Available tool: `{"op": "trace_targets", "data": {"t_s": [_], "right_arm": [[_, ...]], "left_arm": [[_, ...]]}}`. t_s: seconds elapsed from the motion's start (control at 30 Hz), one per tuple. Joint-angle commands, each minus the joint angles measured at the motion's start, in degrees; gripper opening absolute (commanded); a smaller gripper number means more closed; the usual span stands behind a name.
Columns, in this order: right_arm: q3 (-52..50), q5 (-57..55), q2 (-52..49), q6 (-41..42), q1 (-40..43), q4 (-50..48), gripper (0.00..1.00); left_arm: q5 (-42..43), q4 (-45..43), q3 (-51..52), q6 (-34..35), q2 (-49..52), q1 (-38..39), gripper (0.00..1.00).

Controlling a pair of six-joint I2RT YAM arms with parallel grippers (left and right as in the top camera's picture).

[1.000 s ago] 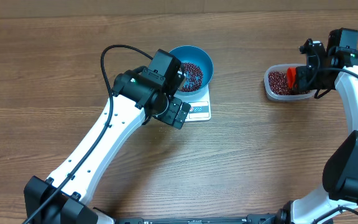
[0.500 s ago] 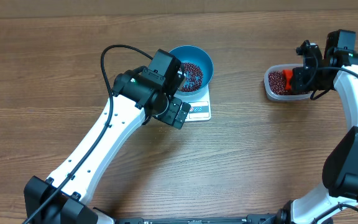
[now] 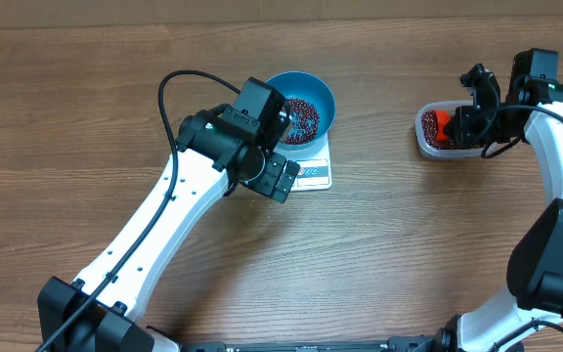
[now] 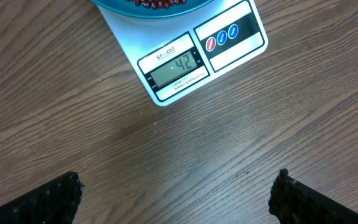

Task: Scoop item into bowl and weigh 150g on scale
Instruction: 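Lower the red cup with the right gripper into the beans again, then drag the red cup through the beans with the right gripper to scoop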

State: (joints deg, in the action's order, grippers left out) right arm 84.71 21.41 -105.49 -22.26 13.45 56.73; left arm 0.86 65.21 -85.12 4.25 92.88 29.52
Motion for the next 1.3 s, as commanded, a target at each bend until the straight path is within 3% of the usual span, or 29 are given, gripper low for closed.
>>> {"op": "trace_targets", "data": {"t_s": [0.0,1.27], "right_arm": [[0.02,4.37,-0.39,0.15,-0.2,0.28,0.04],[-4.09,13.92,-0.63,2.93,6.51,-0.55,0.04]], "left_arm": [[-0.2,0.15,-0.52,-0.87,-0.63,0.11,1.0],[-0.2,0.15,-0.52,-0.87,-0.63,0.11,1.0]]}}
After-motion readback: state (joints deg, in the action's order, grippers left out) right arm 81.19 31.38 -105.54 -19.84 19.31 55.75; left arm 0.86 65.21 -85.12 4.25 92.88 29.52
